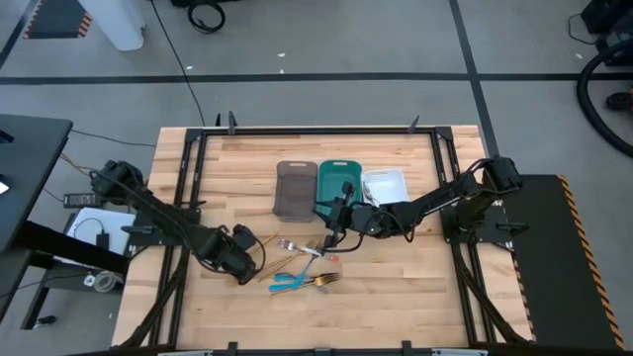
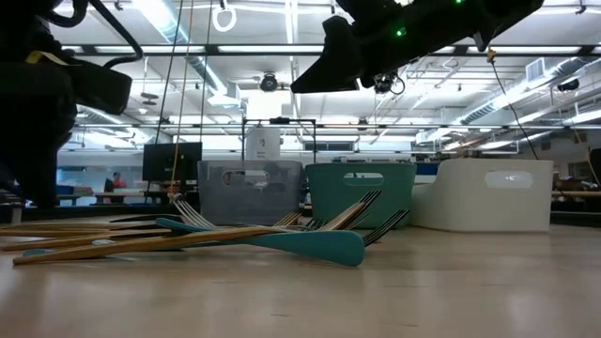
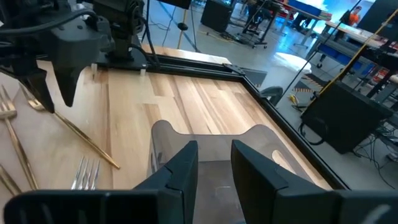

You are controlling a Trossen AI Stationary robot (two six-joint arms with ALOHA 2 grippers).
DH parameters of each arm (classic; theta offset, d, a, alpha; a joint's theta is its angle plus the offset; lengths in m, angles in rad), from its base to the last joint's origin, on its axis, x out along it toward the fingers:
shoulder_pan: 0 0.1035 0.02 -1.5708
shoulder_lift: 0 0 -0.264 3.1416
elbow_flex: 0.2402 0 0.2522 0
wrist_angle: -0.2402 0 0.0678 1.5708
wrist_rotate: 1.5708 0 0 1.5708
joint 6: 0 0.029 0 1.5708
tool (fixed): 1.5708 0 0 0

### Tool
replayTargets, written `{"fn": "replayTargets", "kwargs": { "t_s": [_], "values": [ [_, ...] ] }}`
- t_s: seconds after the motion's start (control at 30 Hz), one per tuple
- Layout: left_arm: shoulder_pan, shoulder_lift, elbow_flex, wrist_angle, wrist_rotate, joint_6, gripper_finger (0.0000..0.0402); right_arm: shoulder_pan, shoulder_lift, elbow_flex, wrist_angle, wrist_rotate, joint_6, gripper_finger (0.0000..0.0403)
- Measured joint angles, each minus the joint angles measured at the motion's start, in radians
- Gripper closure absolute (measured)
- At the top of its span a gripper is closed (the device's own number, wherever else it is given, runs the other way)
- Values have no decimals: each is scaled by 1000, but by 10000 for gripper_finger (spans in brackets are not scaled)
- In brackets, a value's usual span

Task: Sort silverware by color (type)
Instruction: Put the gold fork into the black bin

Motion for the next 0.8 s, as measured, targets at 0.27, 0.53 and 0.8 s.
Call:
{"fn": "replayTargets", "kwargs": {
  "t_s": [0.27, 0.53, 0.8],
  "values": [
    [-58, 0, 0, 4, -75, -34, 278, 0, 0, 0, 0, 0, 0, 299],
    [-100, 38, -2, -11, -96, -68, 278, 0, 0, 0, -1, -3, 0, 299],
    [-120, 93, -2, 1, -83, -75, 278, 0, 0, 0, -1, -6, 0, 299]
  ]
}}
